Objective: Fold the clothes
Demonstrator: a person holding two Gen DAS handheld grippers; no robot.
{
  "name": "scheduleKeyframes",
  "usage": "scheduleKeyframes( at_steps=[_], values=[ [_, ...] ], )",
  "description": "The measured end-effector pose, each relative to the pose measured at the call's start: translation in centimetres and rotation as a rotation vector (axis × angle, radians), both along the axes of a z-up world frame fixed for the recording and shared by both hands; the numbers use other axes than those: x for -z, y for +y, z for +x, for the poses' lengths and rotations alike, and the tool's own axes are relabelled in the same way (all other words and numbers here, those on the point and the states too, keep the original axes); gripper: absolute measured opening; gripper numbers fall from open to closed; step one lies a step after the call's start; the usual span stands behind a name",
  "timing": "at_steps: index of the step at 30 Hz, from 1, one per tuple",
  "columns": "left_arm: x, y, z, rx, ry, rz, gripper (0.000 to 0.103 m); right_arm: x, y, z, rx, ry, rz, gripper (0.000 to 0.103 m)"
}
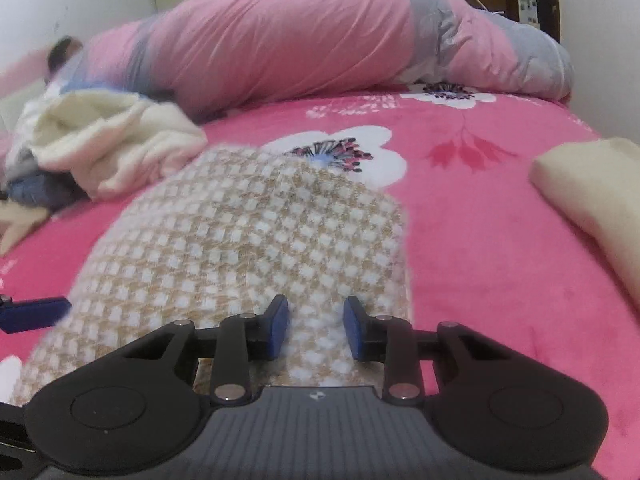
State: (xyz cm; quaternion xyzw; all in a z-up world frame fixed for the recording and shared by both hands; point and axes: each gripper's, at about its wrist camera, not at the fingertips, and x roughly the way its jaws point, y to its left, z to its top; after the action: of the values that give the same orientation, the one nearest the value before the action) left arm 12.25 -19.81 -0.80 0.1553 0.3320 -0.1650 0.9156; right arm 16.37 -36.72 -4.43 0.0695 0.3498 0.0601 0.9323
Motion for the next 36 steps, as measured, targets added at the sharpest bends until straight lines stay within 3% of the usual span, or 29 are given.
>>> scheduleKeyframes(
  at_steps=[36],
  values=[
    [0.05,0.09,-0.16,0.0,-0.011,0.001,0.067,0.8,-0.24,-0.91,0.001,-0.057,0.012,0.033]
  ],
)
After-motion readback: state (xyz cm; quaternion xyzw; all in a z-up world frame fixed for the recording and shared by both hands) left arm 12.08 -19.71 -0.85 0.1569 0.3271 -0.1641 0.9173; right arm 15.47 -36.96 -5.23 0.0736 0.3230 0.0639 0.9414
